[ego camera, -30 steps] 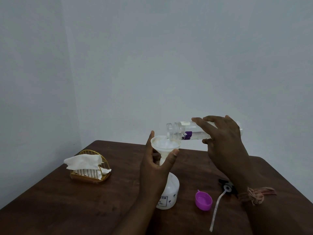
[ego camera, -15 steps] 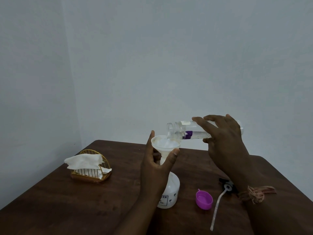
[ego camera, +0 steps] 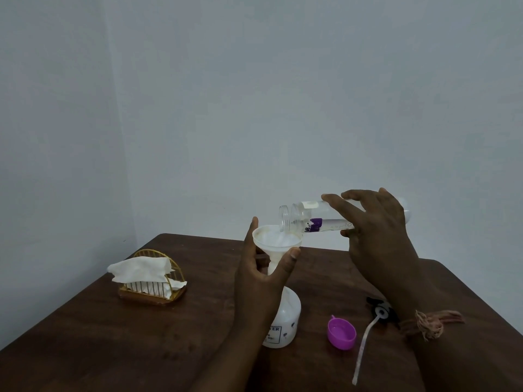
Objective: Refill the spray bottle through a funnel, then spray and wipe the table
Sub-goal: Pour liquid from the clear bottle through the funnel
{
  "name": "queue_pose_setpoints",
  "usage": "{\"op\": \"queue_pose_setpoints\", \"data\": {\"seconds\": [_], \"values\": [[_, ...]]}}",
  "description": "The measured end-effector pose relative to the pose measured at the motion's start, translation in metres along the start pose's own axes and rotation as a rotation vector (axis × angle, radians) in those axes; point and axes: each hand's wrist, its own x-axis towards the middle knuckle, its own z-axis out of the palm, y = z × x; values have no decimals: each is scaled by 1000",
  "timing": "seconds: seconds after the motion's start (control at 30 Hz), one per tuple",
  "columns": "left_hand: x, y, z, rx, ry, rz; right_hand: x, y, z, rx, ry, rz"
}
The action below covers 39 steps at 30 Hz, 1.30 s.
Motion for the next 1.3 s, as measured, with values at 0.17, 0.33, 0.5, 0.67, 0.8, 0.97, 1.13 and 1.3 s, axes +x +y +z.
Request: {"op": "queue_pose_setpoints", "data": {"seconds": [0.17, 0.33, 0.5, 0.67, 0.8, 0.97, 1.13, 1.3], "values": [[-1, 0, 0, -5, -2, 4, 0, 0, -1, -5, 1, -5], [0, 0, 0, 1, -6, 6, 0, -1, -1, -7, 3, -5], [-1, -1, 0, -2, -5, 5, 0, 0, -1, -12, -4, -4], [-1, -1, 0, -5, -5, 7, 1, 0, -2, -10, 11, -12], [-1, -1, 0, -3, -5, 8, 1, 0, -2, -13, 29, -18], [-1, -2, 0, 9, -1, 10, 2, 0, -2, -15, 34, -24], [0, -2, 0, 0, -4, 8, 1, 1, -1, -20, 38, -19], [0, -2, 0, 3, -2, 8, 1, 1, 0, -16, 31, -20]]}}
